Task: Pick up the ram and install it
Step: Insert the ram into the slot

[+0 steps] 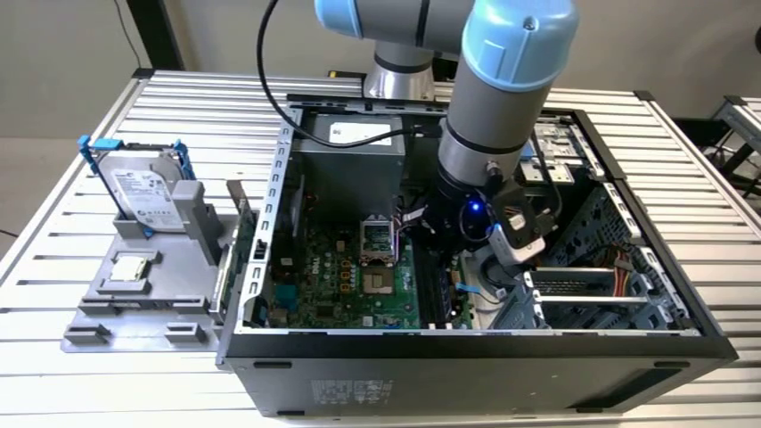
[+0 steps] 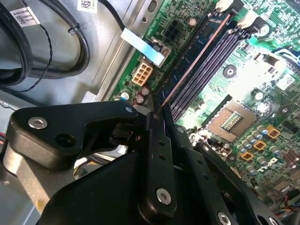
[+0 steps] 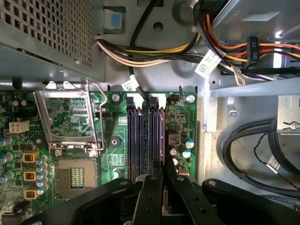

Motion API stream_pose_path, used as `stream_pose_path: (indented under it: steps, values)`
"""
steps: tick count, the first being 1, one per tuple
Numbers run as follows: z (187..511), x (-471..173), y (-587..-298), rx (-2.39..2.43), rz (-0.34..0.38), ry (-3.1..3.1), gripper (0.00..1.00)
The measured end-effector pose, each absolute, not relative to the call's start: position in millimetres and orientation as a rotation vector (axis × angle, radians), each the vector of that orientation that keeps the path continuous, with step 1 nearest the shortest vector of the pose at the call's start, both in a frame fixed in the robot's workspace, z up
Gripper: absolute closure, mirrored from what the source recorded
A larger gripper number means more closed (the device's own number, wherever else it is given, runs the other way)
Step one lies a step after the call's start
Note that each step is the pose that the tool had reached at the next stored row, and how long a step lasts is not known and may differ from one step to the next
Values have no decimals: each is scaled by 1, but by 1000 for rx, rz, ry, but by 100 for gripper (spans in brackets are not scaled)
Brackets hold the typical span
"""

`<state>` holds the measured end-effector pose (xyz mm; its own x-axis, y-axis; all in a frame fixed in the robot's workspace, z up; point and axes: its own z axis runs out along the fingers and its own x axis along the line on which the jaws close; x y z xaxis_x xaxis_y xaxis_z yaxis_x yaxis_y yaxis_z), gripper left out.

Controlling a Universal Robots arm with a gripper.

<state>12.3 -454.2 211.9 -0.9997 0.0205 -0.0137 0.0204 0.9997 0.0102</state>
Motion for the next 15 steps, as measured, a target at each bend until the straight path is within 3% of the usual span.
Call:
stream_pose_path:
  steps: [6,7,15]
  values:
    - [212,12,-454,32,16,3128,100]
    - [212,12,-454,32,17,3128,0]
    - [221,12,-454,33,16,3128,0]
